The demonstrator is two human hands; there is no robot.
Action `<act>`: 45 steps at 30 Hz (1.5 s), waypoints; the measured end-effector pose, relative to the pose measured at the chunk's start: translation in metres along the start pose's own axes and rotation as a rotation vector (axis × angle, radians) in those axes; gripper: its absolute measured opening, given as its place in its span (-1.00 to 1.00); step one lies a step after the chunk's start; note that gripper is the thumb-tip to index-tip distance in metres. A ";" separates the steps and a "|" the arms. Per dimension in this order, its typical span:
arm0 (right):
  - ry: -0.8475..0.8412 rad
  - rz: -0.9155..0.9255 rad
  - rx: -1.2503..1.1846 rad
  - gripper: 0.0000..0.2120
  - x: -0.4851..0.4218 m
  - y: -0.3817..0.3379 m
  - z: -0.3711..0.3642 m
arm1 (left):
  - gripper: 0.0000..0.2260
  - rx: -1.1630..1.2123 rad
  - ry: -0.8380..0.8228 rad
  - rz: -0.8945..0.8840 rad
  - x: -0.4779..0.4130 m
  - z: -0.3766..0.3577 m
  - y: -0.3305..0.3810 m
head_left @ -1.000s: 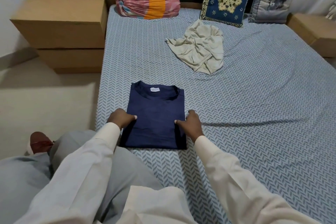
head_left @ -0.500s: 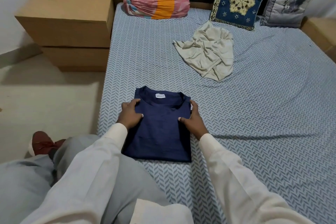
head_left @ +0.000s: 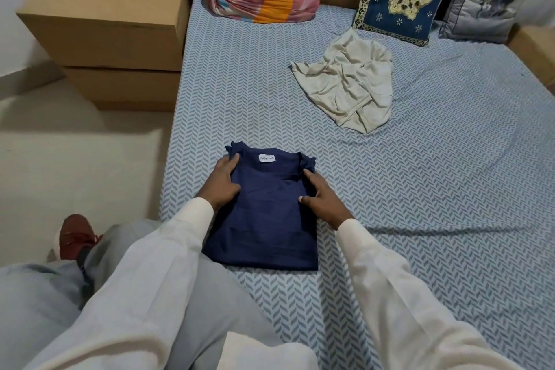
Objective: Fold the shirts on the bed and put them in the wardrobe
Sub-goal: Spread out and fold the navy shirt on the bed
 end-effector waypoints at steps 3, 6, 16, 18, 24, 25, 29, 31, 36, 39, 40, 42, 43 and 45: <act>0.019 0.042 0.097 -0.25 0.000 -0.009 0.001 | -0.21 -0.038 0.002 -0.081 0.008 -0.001 0.008; 0.034 0.052 0.104 -0.23 0.003 -0.015 0.000 | -0.22 -0.042 0.018 -0.097 0.015 0.007 0.008; 0.108 0.125 0.261 -0.19 0.007 -0.075 -0.012 | -0.21 -0.006 0.052 -0.210 0.028 0.040 0.005; 0.129 0.144 0.314 -0.18 0.003 -0.098 -0.020 | -0.19 -0.025 0.037 -0.234 0.022 0.054 -0.001; 0.206 0.218 0.403 -0.20 -0.004 -0.188 -0.059 | -0.16 -0.111 0.059 -0.241 0.024 0.135 -0.003; 0.223 0.209 0.390 -0.20 0.000 -0.204 -0.066 | -0.16 -0.136 0.067 -0.237 0.032 0.154 0.000; 0.194 0.234 0.376 -0.21 0.026 -0.284 -0.099 | -0.16 -0.204 0.102 -0.233 0.078 0.230 0.017; 0.155 0.266 0.367 -0.23 0.044 -0.333 -0.112 | -0.16 -0.239 0.112 -0.214 0.108 0.275 0.033; 0.046 0.314 0.352 -0.25 0.095 -0.444 -0.134 | -0.16 -0.239 0.181 -0.137 0.185 0.380 0.076; -0.013 0.358 0.363 -0.24 0.117 -0.500 -0.148 | -0.16 -0.239 0.233 -0.087 0.227 0.427 0.095; -0.034 0.373 0.366 -0.24 0.124 -0.521 -0.153 | -0.16 -0.247 0.258 -0.071 0.241 0.444 0.100; -0.070 0.413 0.364 -0.25 0.134 -0.557 -0.166 | -0.16 -0.256 0.324 -0.063 0.267 0.474 0.105; -0.088 0.438 0.365 -0.26 0.137 -0.573 -0.173 | -0.17 -0.264 0.353 -0.051 0.278 0.488 0.105; -0.136 0.498 0.361 -0.27 0.141 -0.608 -0.191 | -0.18 -0.278 0.431 -0.014 0.302 0.520 0.103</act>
Point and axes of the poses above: each hand's wrist, its own x-axis away from the middle knuckle, its own z-axis out of the back of the hand, y = z × x, the point moved 6 cm from there along -x, towards the middle knuckle, and after that the axes turned 6 degrees about -x, right-handed, at the moved point
